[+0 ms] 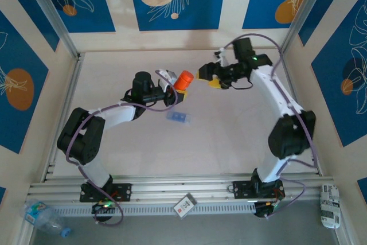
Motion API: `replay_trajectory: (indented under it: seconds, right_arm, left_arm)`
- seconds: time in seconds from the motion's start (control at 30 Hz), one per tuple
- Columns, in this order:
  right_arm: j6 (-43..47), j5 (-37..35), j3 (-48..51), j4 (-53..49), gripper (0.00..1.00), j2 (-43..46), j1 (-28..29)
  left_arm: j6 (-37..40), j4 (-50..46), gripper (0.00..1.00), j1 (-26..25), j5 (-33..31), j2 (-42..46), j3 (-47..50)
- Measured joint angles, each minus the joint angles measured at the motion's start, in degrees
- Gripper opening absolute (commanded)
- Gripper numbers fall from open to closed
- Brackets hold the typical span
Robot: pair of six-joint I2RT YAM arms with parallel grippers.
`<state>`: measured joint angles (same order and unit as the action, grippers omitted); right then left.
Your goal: Sort the pills into containers
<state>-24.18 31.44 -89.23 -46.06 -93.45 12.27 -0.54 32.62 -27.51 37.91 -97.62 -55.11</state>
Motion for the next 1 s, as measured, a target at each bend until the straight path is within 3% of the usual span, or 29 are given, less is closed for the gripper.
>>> replay_trajectory:
  seconds: [0.1, 0.3, 0.57, 1.0]
  right_arm:
    - [-6.1, -1.4, 6.9, 6.8, 0.99, 6.4, -1.3]
    - [-15.6, -6.3, 13.2, 15.1, 0.98, 9.5, 1.0]
    - [-19.5, -16.3, 10.1, 16.0, 0.97, 8.6, 9.0]
    - [-19.9, -20.5, 3.8, 16.0, 0.86, 0.7, 13.1]
  left_arm:
    - [-0.8, -0.1, 0.00, 0.0, 0.0, 0.1, 0.0]
    - [-1.1, -2.1, 0.00, 0.0, 0.0, 1.5, 0.0]
    - [-0.4, -7.8, 0.00, 0.0, 0.0, 3.1, 0.0]
    - [-0.4, -11.2, 0.00, 0.0, 0.0, 3.1, -0.5]
